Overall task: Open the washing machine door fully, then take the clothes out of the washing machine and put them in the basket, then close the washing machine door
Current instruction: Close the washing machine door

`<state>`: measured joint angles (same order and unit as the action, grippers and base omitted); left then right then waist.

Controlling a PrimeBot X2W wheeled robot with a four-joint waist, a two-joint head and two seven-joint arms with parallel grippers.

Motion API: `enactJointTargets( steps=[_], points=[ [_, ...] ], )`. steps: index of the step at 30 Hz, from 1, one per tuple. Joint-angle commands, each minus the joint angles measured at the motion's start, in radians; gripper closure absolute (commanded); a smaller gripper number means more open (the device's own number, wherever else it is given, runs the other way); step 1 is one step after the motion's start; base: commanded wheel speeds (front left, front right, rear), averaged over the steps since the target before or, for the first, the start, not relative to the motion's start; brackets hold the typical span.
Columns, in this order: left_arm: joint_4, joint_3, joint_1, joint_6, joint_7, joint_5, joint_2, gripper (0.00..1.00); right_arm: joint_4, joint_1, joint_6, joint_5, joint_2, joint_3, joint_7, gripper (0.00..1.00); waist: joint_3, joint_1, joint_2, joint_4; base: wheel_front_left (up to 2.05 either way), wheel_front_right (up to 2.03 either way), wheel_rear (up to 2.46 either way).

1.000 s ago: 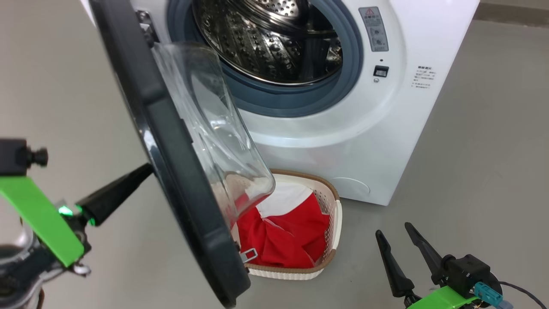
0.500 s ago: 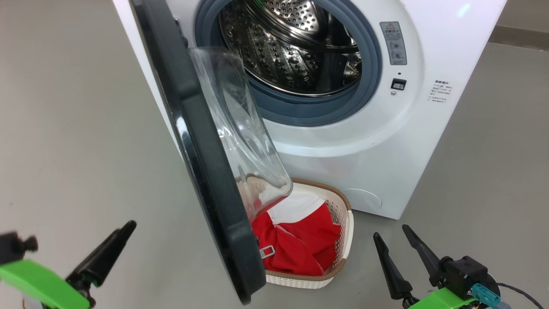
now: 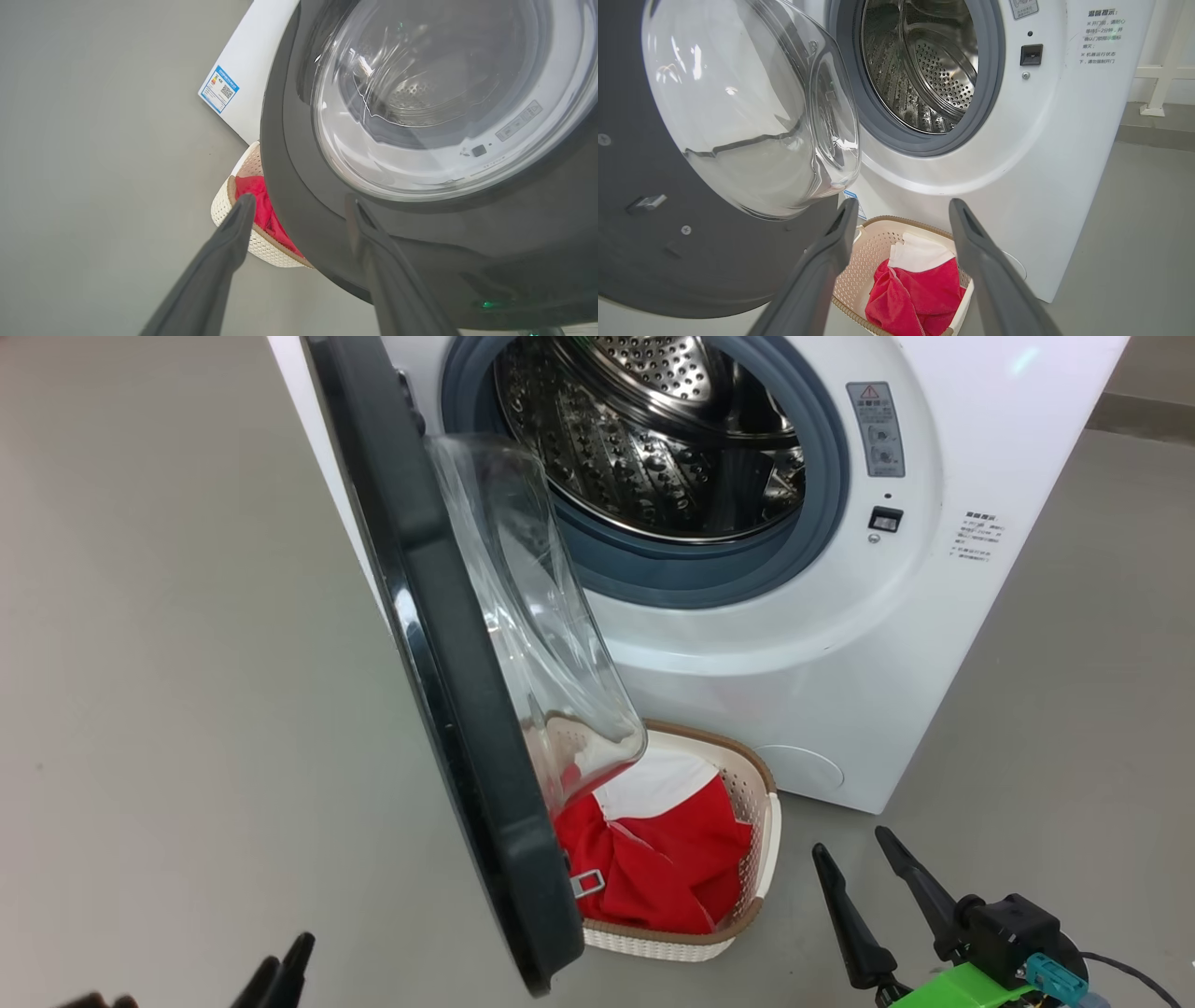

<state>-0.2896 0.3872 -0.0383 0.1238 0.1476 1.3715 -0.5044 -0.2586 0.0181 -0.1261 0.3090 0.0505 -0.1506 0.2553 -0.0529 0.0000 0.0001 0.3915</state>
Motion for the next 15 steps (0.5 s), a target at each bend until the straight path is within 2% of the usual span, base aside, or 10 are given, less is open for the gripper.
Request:
enactJointTargets(
  steps=[1,4,8,10,11,15],
  points=[
    [-0.003,-0.026,-0.021,0.007,0.038,-0.004,-0.013,0.0,0.019,-0.02,-0.005,0.004,0.0,-0.027,0.006,0.0,-0.003,0.0,-0.0001,0.003,0.0,0.0,0.0],
    [-0.061,0.014,-0.029,0.007,0.085,-0.043,0.001,0.0,0.018,-0.025,-0.005,0.003,0.0,-0.025,0.006,0.0,-0.004,0.0,-0.0001,0.007,0.0,0.0,0.0],
    [-0.126,0.006,-0.045,0.007,0.112,-0.091,0.038,0.0,0.016,-0.029,-0.005,0.002,0.0,-0.023,0.006,0.0,-0.004,0.0,-0.0001,0.012,0.0,0.0,0.0],
    [-0.145,-0.05,-0.054,0.007,0.113,-0.173,0.055,0.0,0.016,-0.031,-0.005,0.003,0.0,-0.02,0.006,0.0,-0.004,0.0,-0.0001,0.015,0.0,0.0,0.0],
    [-0.145,-0.05,-0.054,0.007,0.113,-0.173,0.055,0.0,0.016,-0.031,-0.005,0.003,0.0,-0.02,0.006,0.0,-0.004,0.0,-0.0001,0.015,0.0,0.0,0.0],
    [-0.142,-0.192,-0.037,0.007,0.114,-0.376,0.13,0.0,0.016,-0.035,-0.005,0.003,0.0,-0.019,0.006,0.0,-0.005,0.0,-0.0001,0.018,0.0,0.0,0.0]
  ],
)
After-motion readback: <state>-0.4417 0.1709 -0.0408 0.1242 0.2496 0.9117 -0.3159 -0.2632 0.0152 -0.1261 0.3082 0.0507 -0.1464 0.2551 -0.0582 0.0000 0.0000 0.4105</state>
